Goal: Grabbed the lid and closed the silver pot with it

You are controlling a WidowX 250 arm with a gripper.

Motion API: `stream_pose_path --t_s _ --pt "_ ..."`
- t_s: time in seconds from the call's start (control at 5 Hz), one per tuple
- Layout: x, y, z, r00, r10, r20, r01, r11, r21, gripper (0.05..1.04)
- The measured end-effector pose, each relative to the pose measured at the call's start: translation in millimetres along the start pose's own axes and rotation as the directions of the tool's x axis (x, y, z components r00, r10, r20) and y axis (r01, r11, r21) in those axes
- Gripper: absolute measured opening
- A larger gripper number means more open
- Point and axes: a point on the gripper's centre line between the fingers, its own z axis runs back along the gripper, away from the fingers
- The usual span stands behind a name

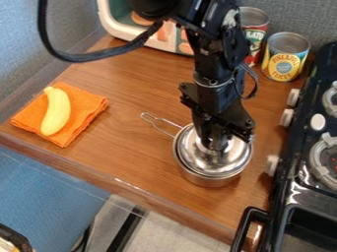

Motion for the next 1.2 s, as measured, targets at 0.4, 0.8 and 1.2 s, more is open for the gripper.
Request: stream_pose_path --t_s 0.4,0.8,1.2 --pt "-2.4 2.5 0.4 1.000 0.003 -0.025 -0.003 1.000 0.015 0.655" --pt "9.2 6.3 34.9 0.996 0.082 -0.036 -0.082 0.997 -0.001 1.004" --pt "-4.8 49.4 75.4 0.973 0.219 -0.071 -0.215 0.975 0.059 0.999"
